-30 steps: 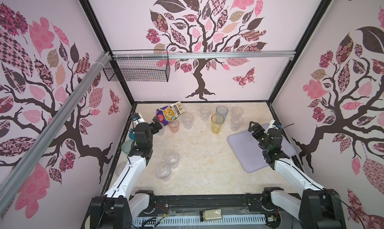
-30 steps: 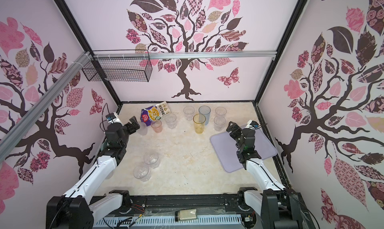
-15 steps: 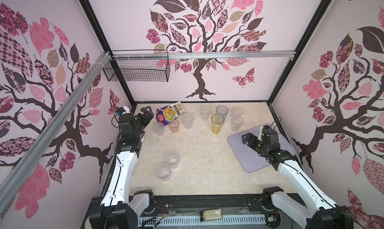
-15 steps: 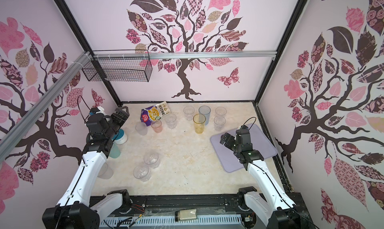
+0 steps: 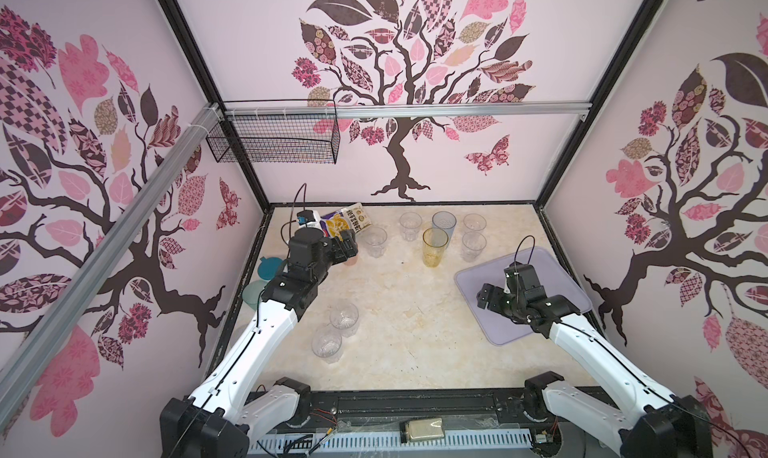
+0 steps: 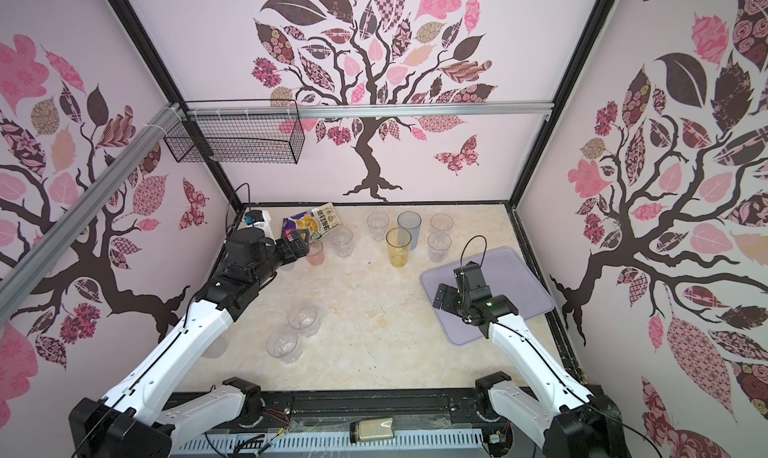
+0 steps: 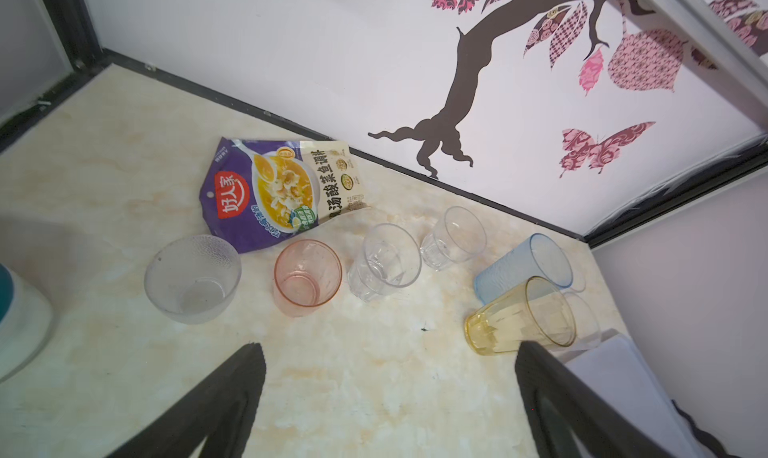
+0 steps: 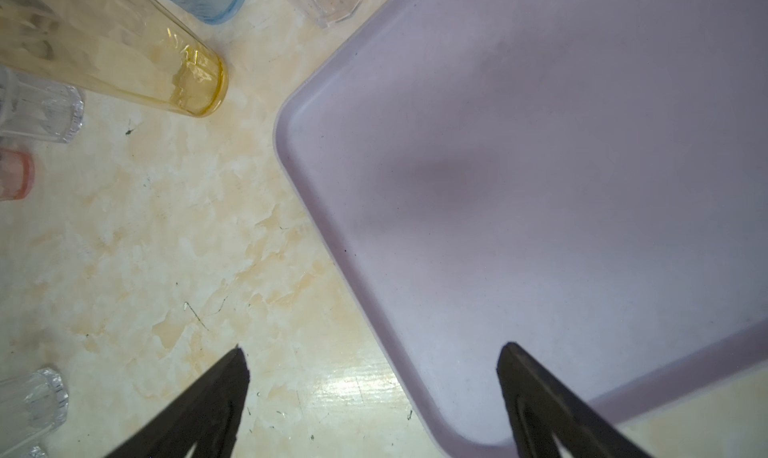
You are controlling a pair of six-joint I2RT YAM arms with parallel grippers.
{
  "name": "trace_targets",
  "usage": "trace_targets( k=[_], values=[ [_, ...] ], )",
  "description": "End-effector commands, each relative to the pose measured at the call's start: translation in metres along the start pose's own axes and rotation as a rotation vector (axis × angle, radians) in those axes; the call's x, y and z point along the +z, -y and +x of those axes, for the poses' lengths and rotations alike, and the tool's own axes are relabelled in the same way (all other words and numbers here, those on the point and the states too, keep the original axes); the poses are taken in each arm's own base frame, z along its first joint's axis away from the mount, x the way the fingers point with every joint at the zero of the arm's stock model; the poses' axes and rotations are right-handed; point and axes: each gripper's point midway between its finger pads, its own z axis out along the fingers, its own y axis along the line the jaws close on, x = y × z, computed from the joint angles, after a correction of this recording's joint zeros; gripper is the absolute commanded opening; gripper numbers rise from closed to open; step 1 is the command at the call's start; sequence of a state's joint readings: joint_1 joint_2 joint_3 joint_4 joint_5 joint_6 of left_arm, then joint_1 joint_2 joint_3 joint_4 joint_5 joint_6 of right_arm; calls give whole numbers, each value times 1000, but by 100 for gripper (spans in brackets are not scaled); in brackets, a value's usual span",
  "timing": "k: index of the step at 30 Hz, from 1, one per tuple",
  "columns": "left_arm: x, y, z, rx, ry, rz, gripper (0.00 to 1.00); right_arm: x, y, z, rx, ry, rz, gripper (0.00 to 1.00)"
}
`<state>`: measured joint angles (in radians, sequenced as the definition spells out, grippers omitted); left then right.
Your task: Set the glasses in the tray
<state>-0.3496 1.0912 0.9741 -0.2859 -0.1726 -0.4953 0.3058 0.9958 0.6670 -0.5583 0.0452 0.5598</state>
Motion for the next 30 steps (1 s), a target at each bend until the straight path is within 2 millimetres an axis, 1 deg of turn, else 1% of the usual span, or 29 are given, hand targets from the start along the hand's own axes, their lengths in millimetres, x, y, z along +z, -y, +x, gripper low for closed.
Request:
trace_targets(
  k=[1,3,4,6,7,9,12,16,18,21,23,25,30],
  values=[
    [-10,-20,-27,66,102,-151,98,-2,6,3,1,-21,60,97],
    [-16,-27,-33,67,130,-190,98,0,8,4,0,-30,76,97],
    [-18,-34,-36,38,144,-218,98,0,9,4,-2,-34,82,97],
    [-29,-57,-35,-49,154,-312,98,1,9,5,-2,-42,82,97],
    [-29,-58,-35,-40,142,-285,98,2,10,7,-2,-47,85,97],
    [-26,-49,-31,-21,123,-157,91,4,12,8,3,-52,97,97],
    [-24,-46,-27,-1,91,-137,88,8,15,9,5,-64,117,97],
    [-16,-37,-9,73,-37,-121,86,11,16,10,10,-69,130,97],
    [-14,-27,-1,104,-48,-96,86,12,19,11,14,-72,141,96],
    [-9,-3,10,136,-44,-20,86,17,19,18,19,-103,139,93],
    [-5,12,19,143,-77,40,86,19,17,23,17,-127,130,91],
    [-1,19,28,156,-101,61,85,22,14,25,9,-136,117,86],
    [5,26,48,187,-148,96,84,33,8,35,-12,-189,97,74]
  ],
)
